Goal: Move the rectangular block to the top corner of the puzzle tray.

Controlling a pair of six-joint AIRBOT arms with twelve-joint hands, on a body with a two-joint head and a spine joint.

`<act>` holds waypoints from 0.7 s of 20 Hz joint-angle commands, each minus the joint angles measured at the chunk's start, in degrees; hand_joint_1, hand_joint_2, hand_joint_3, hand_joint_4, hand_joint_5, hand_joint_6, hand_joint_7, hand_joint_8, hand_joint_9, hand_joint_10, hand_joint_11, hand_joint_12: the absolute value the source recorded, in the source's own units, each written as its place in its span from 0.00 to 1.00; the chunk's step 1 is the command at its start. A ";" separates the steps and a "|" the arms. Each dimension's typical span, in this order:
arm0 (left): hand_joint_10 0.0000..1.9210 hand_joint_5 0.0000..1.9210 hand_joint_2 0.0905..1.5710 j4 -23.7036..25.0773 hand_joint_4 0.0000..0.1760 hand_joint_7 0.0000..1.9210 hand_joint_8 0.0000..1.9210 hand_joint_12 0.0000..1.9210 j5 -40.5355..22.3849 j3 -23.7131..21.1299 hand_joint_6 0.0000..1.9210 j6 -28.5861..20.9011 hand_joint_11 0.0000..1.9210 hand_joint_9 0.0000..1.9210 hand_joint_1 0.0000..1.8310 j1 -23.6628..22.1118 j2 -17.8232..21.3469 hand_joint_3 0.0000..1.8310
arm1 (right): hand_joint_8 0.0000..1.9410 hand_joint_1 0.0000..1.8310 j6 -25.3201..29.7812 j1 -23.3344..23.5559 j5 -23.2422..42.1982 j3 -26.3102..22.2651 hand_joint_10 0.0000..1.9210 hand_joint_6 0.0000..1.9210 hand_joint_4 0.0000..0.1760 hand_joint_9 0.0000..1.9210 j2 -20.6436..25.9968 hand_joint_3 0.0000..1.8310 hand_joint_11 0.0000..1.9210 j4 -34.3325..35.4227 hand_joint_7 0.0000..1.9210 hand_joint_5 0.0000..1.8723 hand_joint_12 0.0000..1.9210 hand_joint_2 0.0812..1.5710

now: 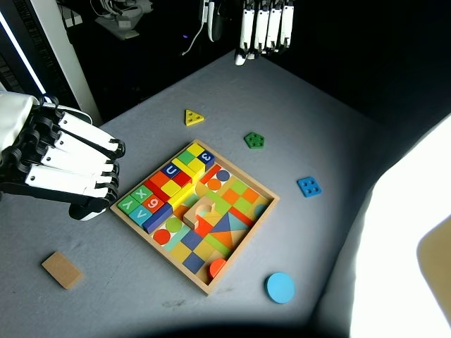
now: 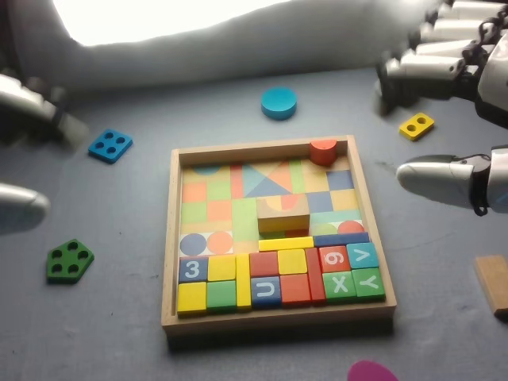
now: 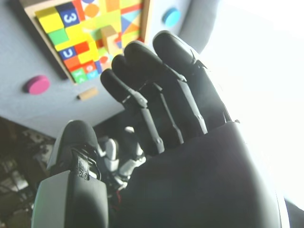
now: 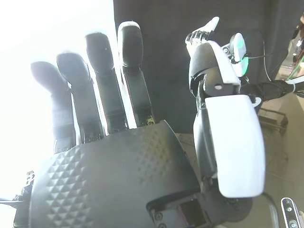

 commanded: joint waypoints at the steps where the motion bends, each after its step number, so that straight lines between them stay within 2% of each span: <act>1: 0.02 0.10 0.79 0.57 0.17 0.14 0.00 0.50 5.58 -0.03 0.00 0.03 0.00 0.16 0.00 -0.95 0.22 0.01 | 0.03 0.00 0.07 0.25 6.86 0.04 0.32 0.29 0.00 0.02 0.14 0.04 0.00 1.27 0.15 0.07 0.56 0.77; 3: 0.01 0.11 0.80 0.57 0.18 0.17 0.00 0.52 5.58 0.01 0.00 0.03 0.00 0.19 0.00 -0.96 0.22 0.00 | 0.01 0.01 0.06 0.22 6.86 0.04 0.32 0.26 0.00 0.02 0.14 0.02 0.00 1.27 0.15 0.07 0.57 0.78; 4: 0.01 0.12 0.81 0.57 0.16 0.17 0.00 0.52 5.58 0.00 0.00 0.03 0.00 0.19 0.00 -0.96 0.22 0.00 | 0.01 0.00 0.04 0.18 6.86 0.04 0.30 0.25 0.00 0.01 0.14 0.01 0.00 1.27 0.14 0.07 0.49 0.78; 5: 0.01 0.12 0.81 0.57 0.15 0.17 0.00 0.53 5.58 0.01 0.00 0.03 0.00 0.20 0.00 -0.96 0.22 0.00 | 0.00 0.00 -0.22 0.10 6.84 0.04 0.29 0.24 0.00 0.00 0.08 0.01 0.00 1.27 0.14 0.08 0.44 0.79; 6: 0.01 0.12 0.81 0.57 0.15 0.17 0.00 0.53 5.58 0.01 0.00 0.03 0.00 0.20 0.00 -0.96 0.22 0.00 | 0.00 0.00 -0.28 0.08 6.76 0.04 0.29 0.24 0.00 0.00 0.07 0.01 0.00 1.27 0.14 0.08 0.44 0.79; 7: 0.01 0.13 0.82 0.57 0.05 0.18 0.00 0.52 5.58 0.02 0.00 0.03 0.00 0.20 0.00 -0.96 0.22 0.00 | 0.00 0.00 -0.32 0.06 6.35 0.04 0.13 0.21 0.00 0.01 0.05 0.00 0.00 1.27 0.08 0.03 0.23 0.78; 8: 0.01 0.13 0.82 0.57 0.05 0.18 0.00 0.52 5.58 0.03 0.00 0.03 0.00 0.20 0.00 -0.96 0.22 0.00 | 0.00 0.00 -0.32 0.06 5.77 0.04 0.13 0.21 0.00 0.01 0.00 0.00 0.00 1.28 0.08 0.03 0.23 0.78; 9: 0.01 0.15 0.82 0.57 0.08 0.21 0.01 0.51 5.58 0.03 0.00 0.02 0.00 0.21 0.02 -0.96 0.23 0.00 | 0.00 0.00 -0.32 0.06 5.42 0.04 0.00 0.06 0.24 0.00 -0.04 0.00 0.00 1.28 0.00 0.00 0.00 0.73; 10: 0.00 0.15 0.82 0.57 0.09 0.20 0.00 0.52 5.58 0.03 0.00 0.02 0.00 0.21 0.01 -0.96 0.23 0.00 | 0.00 0.00 -0.32 0.05 4.93 0.05 0.00 0.05 0.29 0.00 -0.13 0.00 0.00 1.28 0.00 0.00 0.00 0.73; 11: 0.00 0.15 0.80 0.57 0.12 0.20 0.00 0.53 5.58 0.09 0.00 0.02 0.00 0.20 0.00 -0.95 0.24 0.00 | 0.00 0.00 -0.32 0.00 3.86 0.06 0.00 0.05 0.28 0.00 -0.33 0.00 0.00 1.31 0.00 0.00 0.00 0.72; 12: 0.00 0.13 0.80 0.57 0.16 0.17 0.00 0.53 5.58 0.18 0.00 0.02 0.00 0.19 0.00 -0.95 0.24 0.00 | 0.00 0.00 -0.64 -0.20 3.29 0.07 0.00 0.01 0.31 0.00 -0.55 0.00 0.00 1.64 0.00 0.00 0.00 0.70; 14: 0.00 0.13 0.81 0.57 0.16 0.16 0.00 0.50 5.58 0.32 0.00 0.03 0.00 0.19 0.02 -0.80 0.24 0.00 | 0.00 0.00 -5.90 -1.28 3.19 0.08 0.00 0.00 0.26 0.00 -1.33 0.00 0.00 7.11 0.00 0.01 0.00 0.70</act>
